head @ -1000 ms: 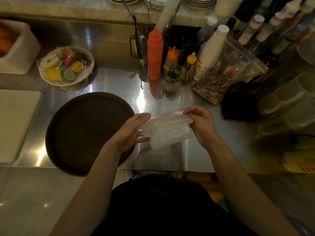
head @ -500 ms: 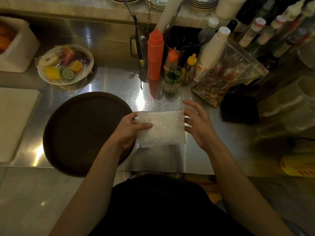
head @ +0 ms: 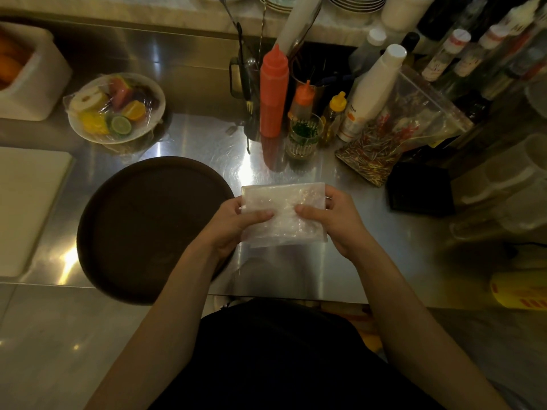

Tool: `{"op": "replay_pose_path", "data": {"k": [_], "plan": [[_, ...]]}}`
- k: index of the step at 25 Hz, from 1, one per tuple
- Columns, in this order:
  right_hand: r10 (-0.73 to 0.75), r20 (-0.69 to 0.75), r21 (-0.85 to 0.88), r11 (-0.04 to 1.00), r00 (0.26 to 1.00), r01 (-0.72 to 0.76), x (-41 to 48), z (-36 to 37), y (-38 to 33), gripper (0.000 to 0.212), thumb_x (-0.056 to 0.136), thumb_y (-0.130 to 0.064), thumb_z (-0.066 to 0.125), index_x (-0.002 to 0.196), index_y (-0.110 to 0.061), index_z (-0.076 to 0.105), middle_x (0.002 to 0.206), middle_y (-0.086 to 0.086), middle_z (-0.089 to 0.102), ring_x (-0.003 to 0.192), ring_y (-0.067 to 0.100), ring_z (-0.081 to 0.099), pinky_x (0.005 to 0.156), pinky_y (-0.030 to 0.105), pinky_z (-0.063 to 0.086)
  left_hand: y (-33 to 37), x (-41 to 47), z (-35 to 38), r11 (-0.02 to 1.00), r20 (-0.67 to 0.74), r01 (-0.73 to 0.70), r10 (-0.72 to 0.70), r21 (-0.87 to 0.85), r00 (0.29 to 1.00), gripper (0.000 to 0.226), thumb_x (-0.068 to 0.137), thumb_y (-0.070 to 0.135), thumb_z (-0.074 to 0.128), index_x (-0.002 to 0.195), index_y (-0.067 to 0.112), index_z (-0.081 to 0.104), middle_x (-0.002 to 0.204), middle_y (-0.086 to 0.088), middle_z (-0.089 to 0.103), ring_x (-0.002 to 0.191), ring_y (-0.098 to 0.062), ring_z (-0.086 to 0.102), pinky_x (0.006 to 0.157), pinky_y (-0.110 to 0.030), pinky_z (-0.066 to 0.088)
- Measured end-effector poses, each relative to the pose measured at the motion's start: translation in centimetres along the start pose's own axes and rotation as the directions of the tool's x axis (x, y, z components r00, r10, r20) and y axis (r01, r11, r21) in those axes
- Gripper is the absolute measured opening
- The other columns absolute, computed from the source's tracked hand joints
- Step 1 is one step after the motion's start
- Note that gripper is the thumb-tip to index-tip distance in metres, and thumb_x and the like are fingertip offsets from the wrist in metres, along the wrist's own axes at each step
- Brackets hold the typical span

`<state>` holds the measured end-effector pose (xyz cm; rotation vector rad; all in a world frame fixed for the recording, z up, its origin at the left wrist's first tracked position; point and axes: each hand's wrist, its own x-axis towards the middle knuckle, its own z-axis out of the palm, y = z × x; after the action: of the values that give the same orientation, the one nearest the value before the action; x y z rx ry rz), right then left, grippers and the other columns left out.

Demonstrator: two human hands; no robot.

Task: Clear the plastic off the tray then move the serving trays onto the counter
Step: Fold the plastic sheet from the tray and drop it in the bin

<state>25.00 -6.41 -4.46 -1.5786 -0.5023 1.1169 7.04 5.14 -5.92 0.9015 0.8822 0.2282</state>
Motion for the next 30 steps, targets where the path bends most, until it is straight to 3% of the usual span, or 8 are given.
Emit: {"op": "replay_pose_path", "data": {"k": [5, 10, 16, 21, 25, 30], "plan": [[-0.010, 0.002, 0.024, 1.000, 1.000, 0.010, -0.1, 0.0, 0.2, 0.041, 0.075, -0.003, 0.078, 0.114, -0.005, 0.064, 0.103, 0.014, 0.073, 0.093, 0.029, 0.072, 0.078, 0.043, 0.060, -0.3, -0.1, -0.1, 1.000, 0.011, -0.014, 0.014, 0.004, 1.000, 0.055, 0.068, 0.010, 0.080, 0.118, -0.003, 0.062, 0.113, -0.022, 0.070, 0.104, -0.035, 0.069, 0.088, -0.045, 0.056], [0.075, 0.101, 0.010, 0.997, 0.992, -0.076, -0.4, -0.9, 0.3, 0.046, 0.080, -0.007, 0.075, 0.123, -0.013, 0.058, 0.111, 0.013, 0.071, 0.098, 0.028, 0.071, 0.080, 0.045, 0.059, -0.3, -0.3, -0.1, 0.999, -0.015, -0.034, 0.034, -0.014, 0.999, 0.049, 0.069, 0.009, 0.078, 0.115, -0.001, 0.064, 0.110, -0.020, 0.071, 0.102, -0.033, 0.070, 0.084, -0.042, 0.058], [0.068, 0.076, 0.005, 0.998, 0.995, -0.069, -0.7, -2.0, 0.4, 0.037, 0.081, -0.001, 0.071, 0.116, -0.008, 0.060, 0.104, 0.017, 0.073, 0.094, 0.031, 0.072, 0.079, 0.045, 0.059, -0.8, -0.5, -0.5, 1.000, 0.022, -0.026, 0.026, -0.013, 0.999, 0.021, 0.087, 0.007, 0.064, 0.108, 0.006, 0.068, 0.100, -0.010, 0.074, 0.092, -0.021, 0.072, 0.075, -0.031, 0.058], [0.067, 0.073, -0.008, 0.998, 0.995, -0.067, -0.8, -2.3, 0.8, 0.034, 0.082, 0.000, 0.070, 0.114, -0.008, 0.061, 0.103, 0.018, 0.073, 0.094, 0.033, 0.071, 0.079, 0.045, 0.059, -1.0, -1.1, -0.4, 0.999, -0.002, -0.038, 0.038, -0.011, 0.999, 0.019, 0.085, 0.007, 0.065, 0.103, 0.007, 0.071, 0.097, -0.009, 0.075, 0.089, -0.020, 0.072, 0.073, -0.030, 0.058], [0.068, 0.064, -0.013, 0.998, 0.996, -0.067, -1.1, -2.5, 0.8, 0.033, 0.083, -0.001, 0.070, 0.113, -0.011, 0.063, 0.102, 0.017, 0.073, 0.093, 0.032, 0.072, 0.076, 0.043, 0.059, -0.9, -1.9, -0.2, 0.999, 0.005, -0.023, 0.023, 0.030, 1.000, 0.032, 0.076, 0.013, 0.069, 0.107, 0.008, 0.070, 0.100, -0.009, 0.075, 0.093, -0.023, 0.070, 0.086, -0.038, 0.058], [0.065, 0.032, 0.005, 0.998, 0.997, -0.065, -1.2, -1.9, 0.9, 0.037, 0.083, -0.002, 0.070, 0.118, -0.011, 0.061, 0.107, 0.016, 0.072, 0.095, 0.031, 0.071, 0.081, 0.046, 0.059, -0.5, -2.4, -0.9, 0.996, -0.047, -0.025, 0.029, 0.087, 0.998, 0.028, 0.088, 0.000, 0.060, 0.113, 0.010, 0.068, 0.103, -0.008, 0.074, 0.099, -0.024, 0.069, 0.091, -0.041, 0.055]]}}
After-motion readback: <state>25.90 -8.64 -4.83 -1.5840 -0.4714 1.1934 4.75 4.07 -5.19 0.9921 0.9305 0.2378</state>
